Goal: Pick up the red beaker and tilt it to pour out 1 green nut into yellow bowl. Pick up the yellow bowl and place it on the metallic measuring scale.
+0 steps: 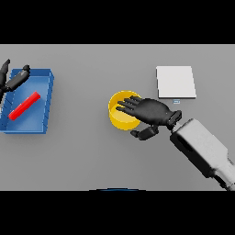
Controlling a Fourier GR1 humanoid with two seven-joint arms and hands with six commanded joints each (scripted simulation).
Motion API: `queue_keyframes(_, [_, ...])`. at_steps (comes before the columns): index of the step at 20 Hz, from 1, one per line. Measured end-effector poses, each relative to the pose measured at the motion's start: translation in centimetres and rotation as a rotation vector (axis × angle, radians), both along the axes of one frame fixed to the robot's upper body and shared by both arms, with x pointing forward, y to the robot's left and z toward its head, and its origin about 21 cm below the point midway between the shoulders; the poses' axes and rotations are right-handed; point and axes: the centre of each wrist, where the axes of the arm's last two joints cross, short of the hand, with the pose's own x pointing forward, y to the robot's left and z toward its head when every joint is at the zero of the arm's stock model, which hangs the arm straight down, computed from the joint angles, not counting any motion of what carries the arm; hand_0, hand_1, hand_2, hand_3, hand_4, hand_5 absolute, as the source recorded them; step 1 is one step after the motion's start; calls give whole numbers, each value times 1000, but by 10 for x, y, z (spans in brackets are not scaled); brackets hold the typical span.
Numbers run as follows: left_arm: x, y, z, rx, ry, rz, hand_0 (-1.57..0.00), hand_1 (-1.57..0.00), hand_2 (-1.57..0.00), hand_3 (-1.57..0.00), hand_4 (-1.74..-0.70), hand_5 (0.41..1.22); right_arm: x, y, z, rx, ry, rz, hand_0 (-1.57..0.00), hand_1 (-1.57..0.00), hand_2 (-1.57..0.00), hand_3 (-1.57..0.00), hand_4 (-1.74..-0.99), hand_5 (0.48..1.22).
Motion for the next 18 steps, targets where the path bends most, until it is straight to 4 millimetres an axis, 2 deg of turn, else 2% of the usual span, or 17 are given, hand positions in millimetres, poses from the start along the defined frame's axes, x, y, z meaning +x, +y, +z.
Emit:
queue_keyframes(3, [-4,1,-1,-2,-8,-10,1,1,1,1,-724,686,11,5,-1,-90,12,35,1,1,1,1,-1226,702])
queue_keyframes(4, [-4,6,-2,-6,-4,-1,1,1,1,1,-724,688,9,6,-7,-115,23,50,1,1,1,1,-1231,703])
queue_keyframes(6, [-7,5,-3,-13,-8,-5,1,1,1,1,-724,688,16,17,-6,-153,19,47,1,1,1,1,-1250,708])
queue_keyframes(13, [-7,9,3,-7,-23,-7,1,1,1,1,-718,688,28,30,-11,-266,62,68,1,1,1,1,-1297,753])
queue_keyframes(16, [-7,10,0,-15,-21,-7,1,1,1,1,-713,686,28,34,-16,-257,93,33,-3,-16,-19,-43,-1336,810])
queue_keyframes(17, [-8,9,-2,-18,-19,-7,1,1,1,1,-712,689,29,36,-14,-256,92,29,-110,-97,-86,-96,-1360,842])
queue_keyframes(18, [-9,10,-3,-12,-24,-11,1,1,1,1,-714,691,30,36,-15,-264,99,21,-287,-236,-176,-173,-1387,873])
